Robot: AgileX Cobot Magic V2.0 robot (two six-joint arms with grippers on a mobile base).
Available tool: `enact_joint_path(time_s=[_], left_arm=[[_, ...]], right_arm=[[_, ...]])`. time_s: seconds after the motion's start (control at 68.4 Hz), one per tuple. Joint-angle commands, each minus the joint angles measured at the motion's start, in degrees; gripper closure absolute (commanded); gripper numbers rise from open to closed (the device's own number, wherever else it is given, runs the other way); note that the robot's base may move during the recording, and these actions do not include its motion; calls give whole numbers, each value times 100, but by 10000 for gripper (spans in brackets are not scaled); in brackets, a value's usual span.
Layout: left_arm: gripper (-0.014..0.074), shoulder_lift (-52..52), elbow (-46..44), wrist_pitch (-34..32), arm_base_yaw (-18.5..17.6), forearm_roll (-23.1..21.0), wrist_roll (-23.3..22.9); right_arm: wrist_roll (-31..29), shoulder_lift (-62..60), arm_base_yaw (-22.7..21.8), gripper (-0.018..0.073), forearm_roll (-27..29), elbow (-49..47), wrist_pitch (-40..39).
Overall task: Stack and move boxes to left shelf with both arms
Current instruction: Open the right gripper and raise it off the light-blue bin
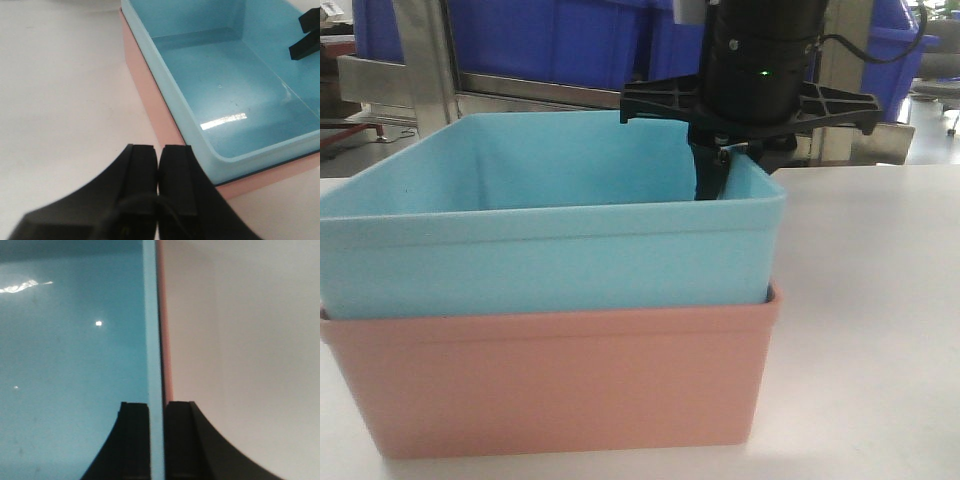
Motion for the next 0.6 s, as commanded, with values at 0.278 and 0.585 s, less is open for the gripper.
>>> enact_joint_path(time_s=[0.278, 0.585], left_arm=[[346, 36, -185, -408, -34, -169, 31], [59, 919, -1031, -97, -34, -746, 10]], right_arm=[[-224, -379, -22, -3, -318, -205, -198], [-897, -715, -22, -66, -367, -262, 212]])
